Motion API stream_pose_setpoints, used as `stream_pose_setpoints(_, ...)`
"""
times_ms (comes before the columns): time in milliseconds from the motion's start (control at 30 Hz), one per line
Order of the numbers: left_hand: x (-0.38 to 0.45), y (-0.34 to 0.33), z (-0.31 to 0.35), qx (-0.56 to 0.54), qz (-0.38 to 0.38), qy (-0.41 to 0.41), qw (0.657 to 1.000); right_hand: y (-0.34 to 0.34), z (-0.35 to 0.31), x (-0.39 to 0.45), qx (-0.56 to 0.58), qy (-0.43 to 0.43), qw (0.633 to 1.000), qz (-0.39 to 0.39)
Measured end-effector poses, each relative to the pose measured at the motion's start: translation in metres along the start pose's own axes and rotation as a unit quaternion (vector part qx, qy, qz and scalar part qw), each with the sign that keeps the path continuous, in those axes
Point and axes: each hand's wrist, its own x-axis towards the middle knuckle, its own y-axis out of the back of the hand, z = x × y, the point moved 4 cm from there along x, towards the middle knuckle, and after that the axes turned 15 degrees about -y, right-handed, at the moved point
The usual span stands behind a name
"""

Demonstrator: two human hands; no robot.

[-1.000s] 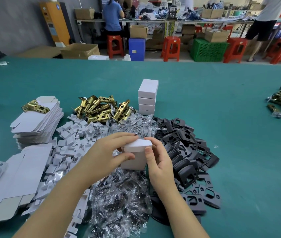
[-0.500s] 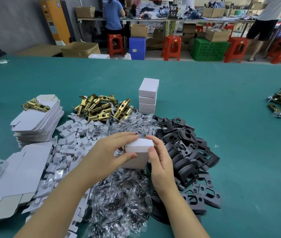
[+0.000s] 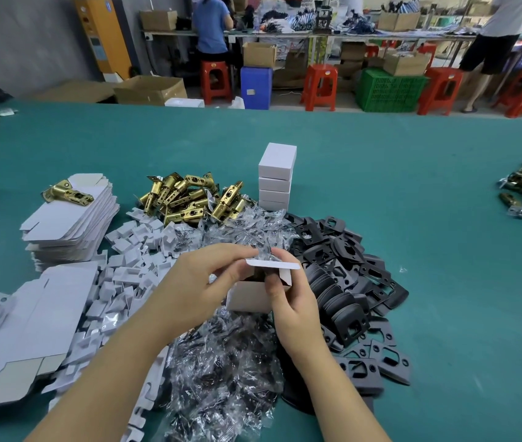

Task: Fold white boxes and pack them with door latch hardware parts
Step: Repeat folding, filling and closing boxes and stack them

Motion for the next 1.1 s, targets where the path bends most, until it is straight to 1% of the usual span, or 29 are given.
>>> stream_pose_setpoints(67,0.0,0.0,0.0,-0.011,-0.003,0.006,1.0,0.0,0.003,0.001,-0.006,-0.01,1.0,-0.01)
stream_pose_setpoints(200,-0.003,-0.002,0.003,-0.065,-0.039,0.02,0.997,-0.003,0.008,0.003,-0.001,-0.027,0.999,-0.033)
stream_pose_setpoints(300,0.001,-0.002,0.003,-0.076,-0.016,0.043,0.996,-0.005,0.008,0.003,-0.013,-0.03,0.999,-0.039)
stream_pose_setpoints(400,0.005,-0.004,0.001,-0.067,-0.012,0.052,0.996,-0.005,0.007,0.002,-0.024,-0.026,0.999,-0.041)
stream_pose_setpoints(567,0.005,-0.002,0.0,-0.051,-0.037,0.038,0.997,-0.005,0.007,0.0,0.009,-0.027,0.998,-0.061)
stream_pose_setpoints(667,0.004,0.001,-0.004,-0.05,-0.038,0.039,0.997,-0.002,0.011,0.0,0.034,-0.021,0.996,-0.076)
stream_pose_setpoints(767,0.003,0.003,-0.006,-0.067,-0.033,0.039,0.996,-0.003,0.011,0.001,0.06,-0.034,0.994,-0.088)
stream_pose_setpoints(967,0.002,0.004,-0.005,-0.084,-0.036,0.025,0.996,-0.003,0.01,0.002,0.042,-0.04,0.996,-0.07)
stream_pose_setpoints(1100,0.0,0.005,-0.006,-0.091,-0.043,0.021,0.995,-0.002,0.007,0.003,0.05,-0.035,0.995,-0.074)
